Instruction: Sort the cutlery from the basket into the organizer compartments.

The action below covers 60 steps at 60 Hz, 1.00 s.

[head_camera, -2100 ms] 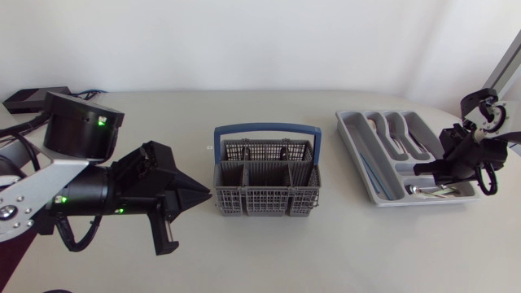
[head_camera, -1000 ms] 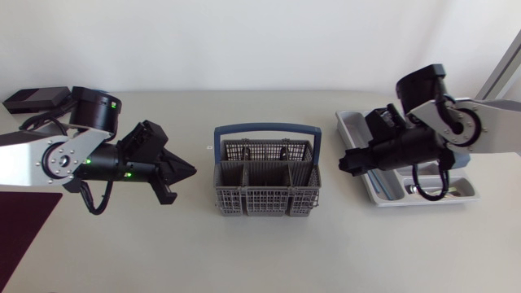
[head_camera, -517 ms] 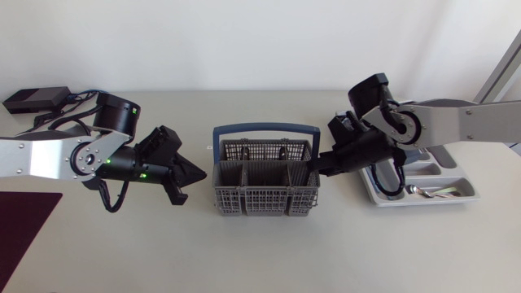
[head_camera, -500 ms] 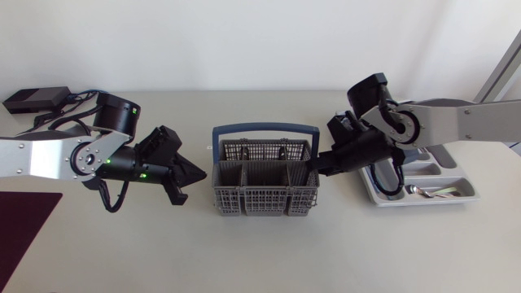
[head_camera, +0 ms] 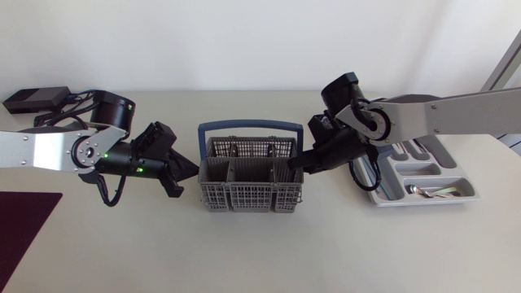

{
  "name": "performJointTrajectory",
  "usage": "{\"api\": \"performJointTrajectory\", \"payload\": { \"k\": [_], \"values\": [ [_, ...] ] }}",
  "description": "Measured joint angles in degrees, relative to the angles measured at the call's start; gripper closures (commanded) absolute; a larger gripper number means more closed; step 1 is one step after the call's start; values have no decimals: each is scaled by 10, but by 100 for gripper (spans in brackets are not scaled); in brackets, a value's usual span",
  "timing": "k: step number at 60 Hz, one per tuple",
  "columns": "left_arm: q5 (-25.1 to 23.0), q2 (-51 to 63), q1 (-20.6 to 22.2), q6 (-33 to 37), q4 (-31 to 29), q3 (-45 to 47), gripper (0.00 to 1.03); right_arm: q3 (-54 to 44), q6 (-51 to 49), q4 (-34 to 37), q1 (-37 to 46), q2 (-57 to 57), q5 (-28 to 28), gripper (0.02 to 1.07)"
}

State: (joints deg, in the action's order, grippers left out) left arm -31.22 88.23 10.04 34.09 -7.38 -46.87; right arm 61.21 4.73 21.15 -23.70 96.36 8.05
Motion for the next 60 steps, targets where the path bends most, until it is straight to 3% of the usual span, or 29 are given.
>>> {"api": "performJointTrajectory", "payload": {
  "k": [30, 45, 51, 60],
  "values": [
    [-3, 36, -7, 0, 3, -24, 92, 15, 0, 0, 5, 19, -17, 102],
    [-3, 2, -30, 0, 4, -19, 91, -23, 0, -1, 17, -30, -49, 101],
    [-3, -32, -42, 0, 4, -2, 91, -45, -1, -1, 29, -69, -66, 90],
    [-3, -81, -69, -1, -5, 19, 79, -79, -9, -2, 45, -142, -102, 75]
  ]
}}
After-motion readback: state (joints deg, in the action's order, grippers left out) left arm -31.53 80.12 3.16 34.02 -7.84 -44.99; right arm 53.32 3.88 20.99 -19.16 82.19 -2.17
